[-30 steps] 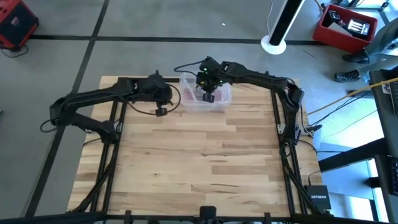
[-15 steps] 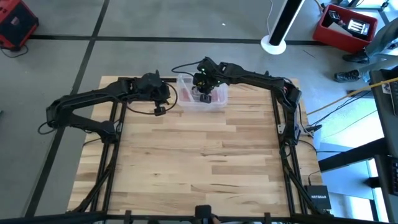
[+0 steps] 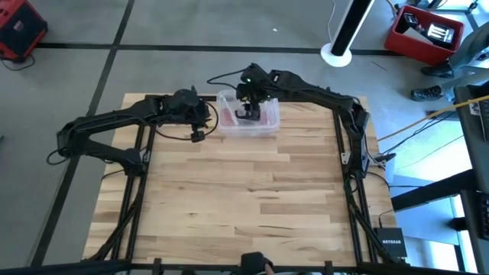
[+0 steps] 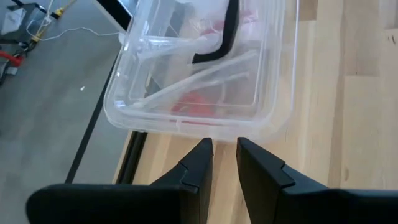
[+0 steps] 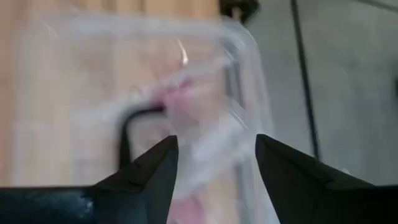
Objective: Roll bandage
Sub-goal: Close the transparent bin
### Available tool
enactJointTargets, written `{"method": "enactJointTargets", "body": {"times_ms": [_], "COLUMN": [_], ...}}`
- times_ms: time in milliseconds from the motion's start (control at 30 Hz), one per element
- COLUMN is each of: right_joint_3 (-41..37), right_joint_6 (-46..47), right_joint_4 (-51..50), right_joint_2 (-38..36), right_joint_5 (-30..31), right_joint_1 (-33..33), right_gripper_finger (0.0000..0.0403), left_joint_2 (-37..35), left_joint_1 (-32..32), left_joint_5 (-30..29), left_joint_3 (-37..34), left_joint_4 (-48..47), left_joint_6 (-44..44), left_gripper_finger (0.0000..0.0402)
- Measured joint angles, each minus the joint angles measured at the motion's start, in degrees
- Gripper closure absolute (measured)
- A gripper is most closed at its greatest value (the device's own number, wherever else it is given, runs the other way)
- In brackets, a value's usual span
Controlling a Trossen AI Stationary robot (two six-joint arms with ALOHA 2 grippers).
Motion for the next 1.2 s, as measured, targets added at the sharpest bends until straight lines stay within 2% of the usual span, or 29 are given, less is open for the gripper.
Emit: {"method": "enactJointTargets", "body": {"times_ms": [100,200,300,533,833,1033,1133,1200], "right_joint_3": [2.8,5.4,5.1,1.5,-4.1,-8.5,-9.4,-9.4], "right_joint_6": [-1.2,0.2,0.4,-0.7,-4.2,-7.4,-9.0,-10.1], "right_joint_4": [-6.9,-17.4,-22.4,-14.2,-7.1,0.5,4.0,5.1], "right_joint_2": [0.0,-0.1,-0.1,-0.1,-0.1,-0.1,-0.1,-0.1], "right_joint_5": [2.8,2.8,2.5,7.0,1.4,4.6,9.9,11.0], "right_joint_1": [0.0,0.2,-0.5,-5.8,-10.4,-11.0,-10.9,-11.0], "right_gripper_finger": [0.0183,0.0190,0.0201,0.0233,0.0258,0.0270,0.0275,0.0276], "left_joint_2": [0.0,0.0,0.0,0.0,0.0,0.0,0.0,0.0], "left_joint_1": [0.0,0.0,0.0,0.0,-0.6,-0.8,-1.0,-1.1], "left_joint_5": [0.1,0.1,0.1,0.1,0.1,0.1,0.1,0.1], "left_joint_3": [0.0,-0.3,-2.1,-6.5,-7.6,-7.6,-7.6,-7.6], "left_joint_4": [0.0,0.6,3.2,8.8,8.9,9.1,9.1,9.1], "left_joint_6": [-0.9,-1.1,-1.5,-1.4,-1.4,-1.7,-2.3,-2.3], "left_gripper_finger": [0.0336,0.0336,0.0336,0.0336,0.0336,0.0336,0.0336,0.0336]}}
